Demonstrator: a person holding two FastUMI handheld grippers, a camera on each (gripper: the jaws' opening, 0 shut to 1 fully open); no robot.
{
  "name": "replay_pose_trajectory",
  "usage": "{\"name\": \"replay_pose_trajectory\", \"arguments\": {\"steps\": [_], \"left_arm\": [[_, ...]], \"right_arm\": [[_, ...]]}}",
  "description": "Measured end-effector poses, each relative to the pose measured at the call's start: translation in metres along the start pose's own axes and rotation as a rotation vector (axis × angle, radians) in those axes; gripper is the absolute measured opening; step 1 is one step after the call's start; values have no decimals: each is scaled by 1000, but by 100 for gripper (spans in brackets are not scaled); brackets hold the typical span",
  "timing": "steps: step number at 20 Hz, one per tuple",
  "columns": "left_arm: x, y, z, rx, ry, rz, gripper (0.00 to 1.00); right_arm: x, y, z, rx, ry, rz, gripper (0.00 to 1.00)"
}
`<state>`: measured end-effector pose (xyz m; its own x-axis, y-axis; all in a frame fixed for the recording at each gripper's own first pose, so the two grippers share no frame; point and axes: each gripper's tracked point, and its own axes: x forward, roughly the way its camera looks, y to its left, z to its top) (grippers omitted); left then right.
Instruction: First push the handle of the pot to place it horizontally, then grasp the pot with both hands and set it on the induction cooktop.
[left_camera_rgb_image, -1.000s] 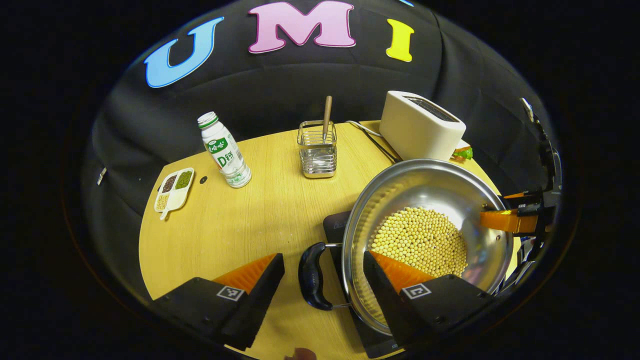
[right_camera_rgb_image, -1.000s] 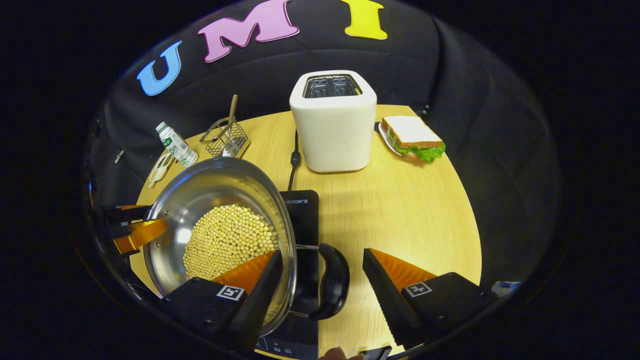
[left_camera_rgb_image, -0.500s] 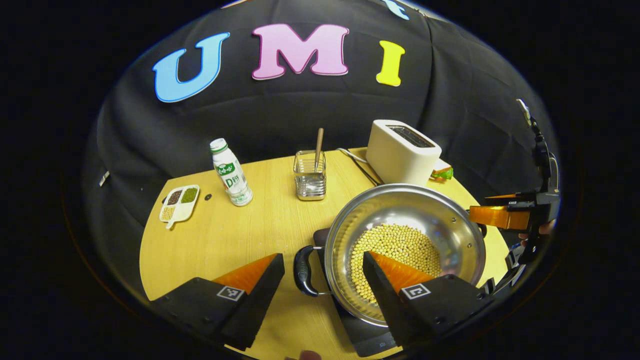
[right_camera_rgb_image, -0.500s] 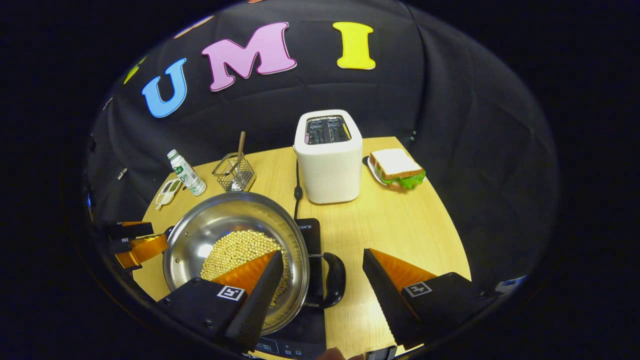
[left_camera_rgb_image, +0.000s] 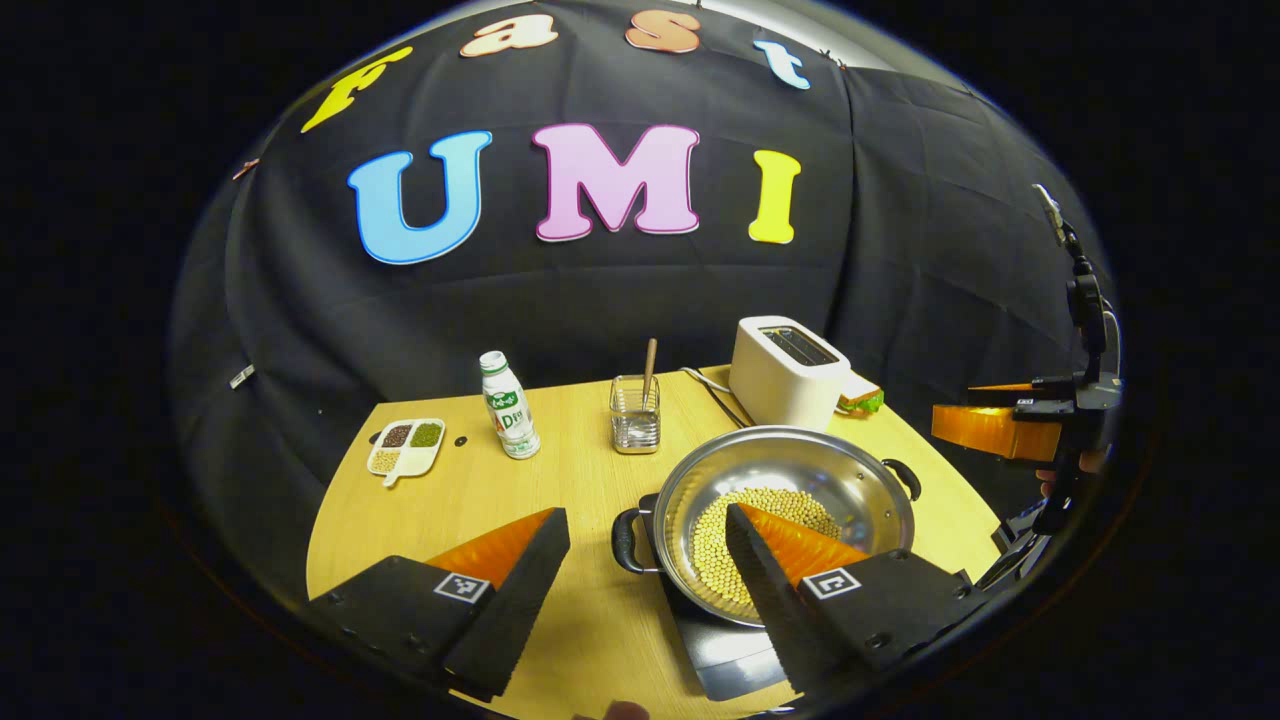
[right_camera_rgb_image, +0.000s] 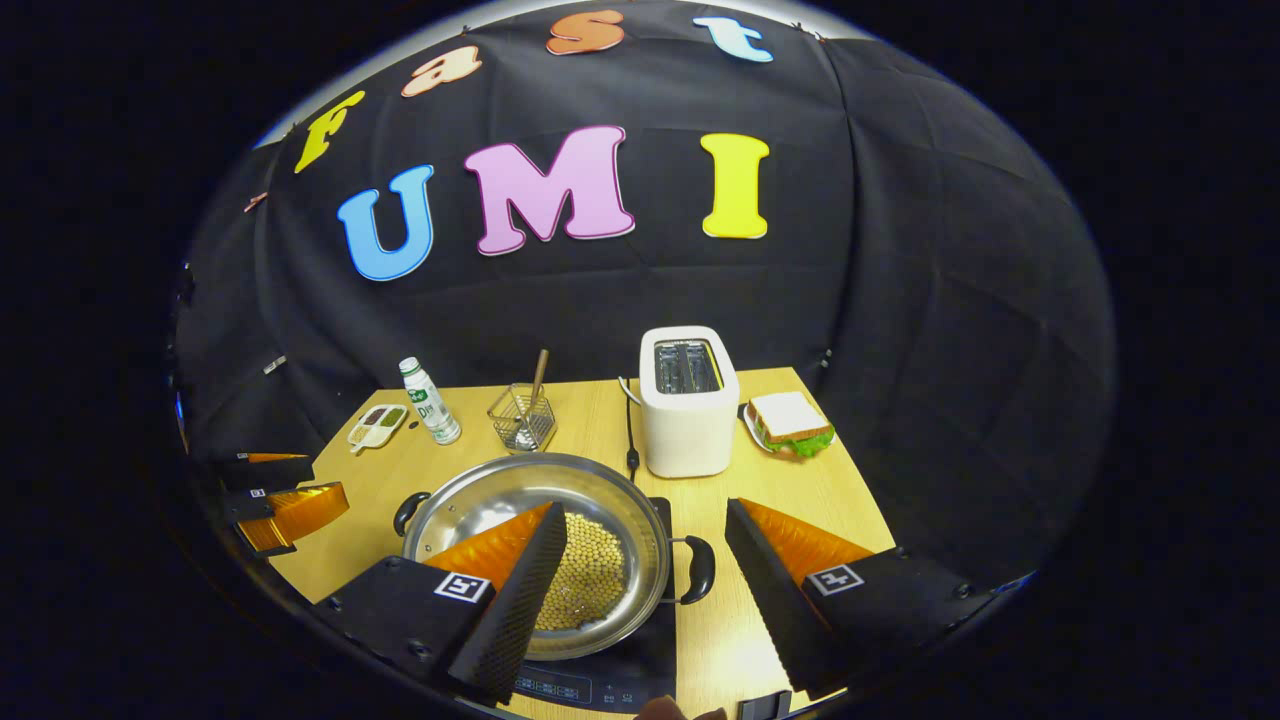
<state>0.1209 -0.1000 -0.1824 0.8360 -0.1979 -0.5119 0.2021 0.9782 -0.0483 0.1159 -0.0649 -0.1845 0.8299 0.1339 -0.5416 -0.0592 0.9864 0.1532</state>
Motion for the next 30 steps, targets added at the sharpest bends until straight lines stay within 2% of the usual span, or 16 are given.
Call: {"name": "replay_pose_trajectory", "arguments": {"steps": [14, 20, 25, 26, 27, 28, 30], "left_arm": [[-113, 37, 63, -43, -308, 101, 98], [-154, 61, 76, -59, -410, 155, 97], [-178, 70, 77, -37, -467, 173, 97], [-181, 71, 76, -35, -470, 174, 93], [-183, 71, 74, -37, -471, 176, 93], [-186, 71, 72, -40, -468, 175, 97], [-186, 70, 67, -50, -456, 171, 97]], "right_arm": [[-104, 49, 73, -33, -301, 5, 98], [-140, 76, 101, -50, -434, 2, 99], [-157, 92, 107, -41, -498, 2, 98], [-158, 92, 107, -43, -501, 0, 98], [-159, 92, 107, -45, -504, -2, 98], [-159, 92, 107, -45, -503, -3, 98], [-160, 93, 105, -32, -498, -4, 98]]}}
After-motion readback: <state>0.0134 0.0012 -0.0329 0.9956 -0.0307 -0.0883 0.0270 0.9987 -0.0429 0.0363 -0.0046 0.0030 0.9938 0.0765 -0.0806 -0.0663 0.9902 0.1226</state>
